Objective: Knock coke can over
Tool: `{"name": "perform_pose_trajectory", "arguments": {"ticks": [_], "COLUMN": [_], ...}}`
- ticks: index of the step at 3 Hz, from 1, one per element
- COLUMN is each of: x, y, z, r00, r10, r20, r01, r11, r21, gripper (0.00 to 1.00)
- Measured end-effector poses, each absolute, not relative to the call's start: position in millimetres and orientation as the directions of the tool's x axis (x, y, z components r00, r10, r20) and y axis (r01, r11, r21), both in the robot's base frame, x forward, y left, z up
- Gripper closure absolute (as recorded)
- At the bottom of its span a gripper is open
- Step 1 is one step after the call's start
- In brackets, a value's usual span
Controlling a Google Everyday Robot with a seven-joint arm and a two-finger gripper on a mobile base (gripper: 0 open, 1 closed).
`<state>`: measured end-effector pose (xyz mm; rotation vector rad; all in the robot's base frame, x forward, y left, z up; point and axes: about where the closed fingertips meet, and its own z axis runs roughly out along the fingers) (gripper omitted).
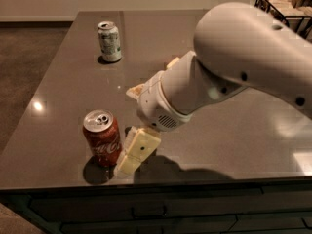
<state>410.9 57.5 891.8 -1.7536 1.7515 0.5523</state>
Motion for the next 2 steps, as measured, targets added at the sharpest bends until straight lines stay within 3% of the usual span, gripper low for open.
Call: {"name": "perform_pose_trajectory", "arguments": {"ticks": [1, 2], "x": [404.5, 401.6], "y": [84.2, 103.0], "z": [886.9, 883.6], "r00": [0.060, 0.065], "r10": [-0.703, -0.677], "r20": [-0.709, -0.733], "r01": [-0.995, -0.997], "r11": [0.014, -0.011], "r21": [-0.098, -0.079], "gripper": [0.00, 0.15]}}
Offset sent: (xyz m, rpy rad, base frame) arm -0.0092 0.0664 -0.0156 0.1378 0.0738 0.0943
